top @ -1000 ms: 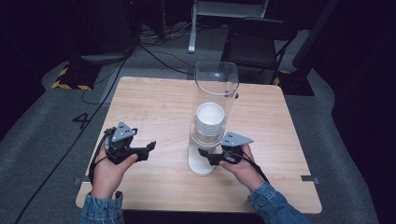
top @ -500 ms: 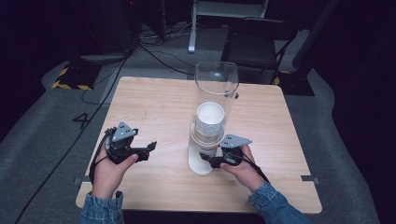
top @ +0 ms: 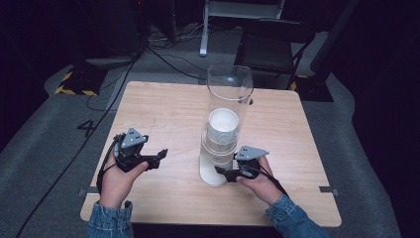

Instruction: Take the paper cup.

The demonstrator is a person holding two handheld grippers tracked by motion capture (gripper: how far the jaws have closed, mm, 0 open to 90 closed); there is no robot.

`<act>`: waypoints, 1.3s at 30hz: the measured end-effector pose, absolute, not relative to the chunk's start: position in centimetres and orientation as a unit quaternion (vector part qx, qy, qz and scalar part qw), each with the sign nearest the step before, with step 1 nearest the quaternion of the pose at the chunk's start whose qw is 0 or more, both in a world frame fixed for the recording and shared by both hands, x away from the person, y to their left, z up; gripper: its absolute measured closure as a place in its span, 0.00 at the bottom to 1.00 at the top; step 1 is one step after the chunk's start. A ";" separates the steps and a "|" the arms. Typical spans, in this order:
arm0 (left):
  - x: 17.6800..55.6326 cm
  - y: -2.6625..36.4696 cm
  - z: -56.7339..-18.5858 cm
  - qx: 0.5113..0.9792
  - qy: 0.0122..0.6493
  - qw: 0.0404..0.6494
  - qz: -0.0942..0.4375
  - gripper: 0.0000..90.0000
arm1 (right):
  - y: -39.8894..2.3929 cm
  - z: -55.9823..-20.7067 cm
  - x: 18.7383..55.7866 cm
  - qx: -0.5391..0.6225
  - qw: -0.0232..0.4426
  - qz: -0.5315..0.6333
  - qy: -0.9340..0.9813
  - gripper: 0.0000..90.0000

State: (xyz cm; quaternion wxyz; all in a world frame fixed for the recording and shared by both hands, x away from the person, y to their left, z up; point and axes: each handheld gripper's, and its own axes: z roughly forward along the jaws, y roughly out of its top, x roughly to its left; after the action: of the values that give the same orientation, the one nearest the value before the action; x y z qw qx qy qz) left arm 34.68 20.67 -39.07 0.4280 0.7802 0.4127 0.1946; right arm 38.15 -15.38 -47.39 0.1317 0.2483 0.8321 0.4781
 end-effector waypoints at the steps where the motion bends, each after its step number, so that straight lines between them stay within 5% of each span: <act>1: 34.7 20.6 -39.1 0.781 0.411 0.428 0.195 0.20 | -15.5 -47.4 38.1 0.249 0.132 0.475 0.833 0.36; 39: 36.6 19.1 -39.7 0.791 0.403 0.424 0.179 0.20 | -24.3 -43.1 39.0 0.323 0.196 0.489 0.786 0.36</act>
State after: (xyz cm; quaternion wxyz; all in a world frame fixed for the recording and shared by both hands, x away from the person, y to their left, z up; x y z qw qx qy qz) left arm 36.58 19.15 -39.66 0.4243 0.7908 0.4031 0.1792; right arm 39.05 -24.34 -43.13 0.1965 0.3234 0.7861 0.4887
